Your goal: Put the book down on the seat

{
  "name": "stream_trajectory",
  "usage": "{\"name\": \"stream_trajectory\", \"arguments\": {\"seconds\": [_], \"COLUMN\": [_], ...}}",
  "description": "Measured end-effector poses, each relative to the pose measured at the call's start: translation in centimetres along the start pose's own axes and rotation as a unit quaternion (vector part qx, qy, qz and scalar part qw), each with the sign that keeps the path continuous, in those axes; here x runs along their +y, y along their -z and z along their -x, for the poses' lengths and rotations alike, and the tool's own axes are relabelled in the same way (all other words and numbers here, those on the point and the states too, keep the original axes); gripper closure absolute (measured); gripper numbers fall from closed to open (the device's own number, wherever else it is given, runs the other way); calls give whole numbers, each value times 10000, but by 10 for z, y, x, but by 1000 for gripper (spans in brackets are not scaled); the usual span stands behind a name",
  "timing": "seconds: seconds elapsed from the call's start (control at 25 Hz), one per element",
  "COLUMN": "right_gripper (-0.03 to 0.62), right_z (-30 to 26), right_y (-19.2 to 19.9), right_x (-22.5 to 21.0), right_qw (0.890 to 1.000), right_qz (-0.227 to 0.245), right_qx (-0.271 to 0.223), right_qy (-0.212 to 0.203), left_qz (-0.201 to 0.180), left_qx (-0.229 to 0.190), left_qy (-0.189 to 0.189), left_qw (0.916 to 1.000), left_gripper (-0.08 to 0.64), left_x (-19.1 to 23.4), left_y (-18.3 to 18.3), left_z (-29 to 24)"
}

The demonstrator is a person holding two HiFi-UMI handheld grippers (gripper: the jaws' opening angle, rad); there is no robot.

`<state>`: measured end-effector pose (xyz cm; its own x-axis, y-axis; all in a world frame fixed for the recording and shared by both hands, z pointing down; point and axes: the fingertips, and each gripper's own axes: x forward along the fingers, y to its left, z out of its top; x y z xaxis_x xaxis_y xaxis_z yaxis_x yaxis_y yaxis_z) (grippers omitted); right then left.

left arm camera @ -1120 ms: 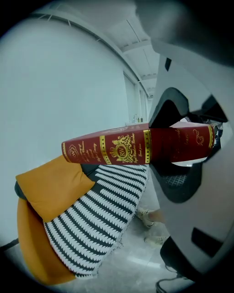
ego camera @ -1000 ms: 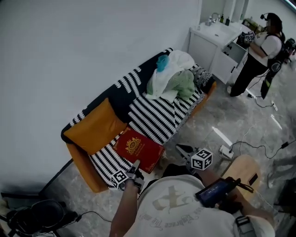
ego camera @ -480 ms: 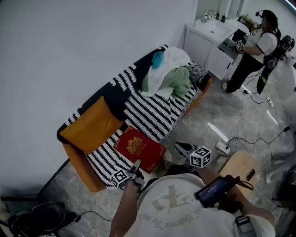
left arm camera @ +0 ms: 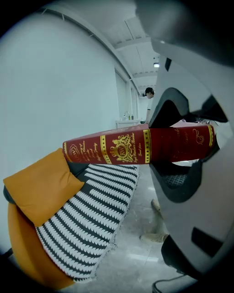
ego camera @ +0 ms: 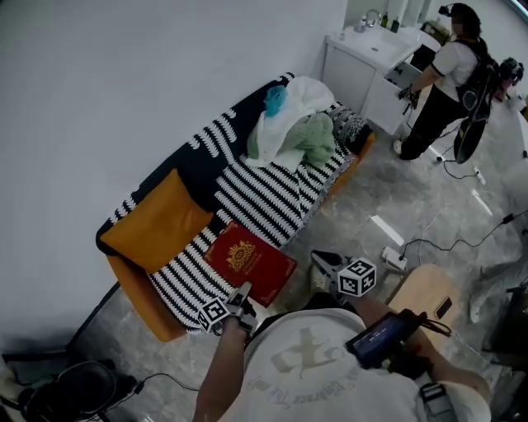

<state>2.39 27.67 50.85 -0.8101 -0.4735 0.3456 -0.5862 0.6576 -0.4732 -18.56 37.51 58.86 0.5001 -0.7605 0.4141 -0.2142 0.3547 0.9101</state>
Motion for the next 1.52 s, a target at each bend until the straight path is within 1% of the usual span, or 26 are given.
{"name": "stream_trajectory", "arguments": {"seconds": [0.12,0.4,0.48,0.6,0.88,1.12,1.28,1.52], "right_gripper": [578,578,578,578,578,578,578,578], "right_z": [-1,3,6,11,10,3,0,-6], "right_y": [-1,7,-4,-28,-44,-58,-66,-81], "right_x": [-6,-22,-37,-70,-103,-130,-151,-178], "right_qw": [10000,9998,9997,9994,9993,9992,9990,9985], "right_qz": [-11,-62,-148,-297,-376,-409,-437,-482], "right_qx": [-61,-146,-126,-63,-5,30,41,101], "right_qy": [32,146,150,154,74,-23,-94,-246], "left_qz": [-100,-158,-209,-184,-207,-210,-128,-58], "left_qx": [68,160,215,259,262,157,21,-175], "left_qy": [-20,10,-98,-232,-251,-271,-282,-421], "left_qw": [9999,9997,9995,9992,9991,9993,9995,9989], "left_gripper": [318,318,318,318,318,318,319,319], "left_x": [1,4,-8,-33,-52,-64,-68,-75], "left_y": [0,4,4,8,12,6,6,4], "left_z": [-6,-26,-39,-70,-103,-129,-145,-163]}}
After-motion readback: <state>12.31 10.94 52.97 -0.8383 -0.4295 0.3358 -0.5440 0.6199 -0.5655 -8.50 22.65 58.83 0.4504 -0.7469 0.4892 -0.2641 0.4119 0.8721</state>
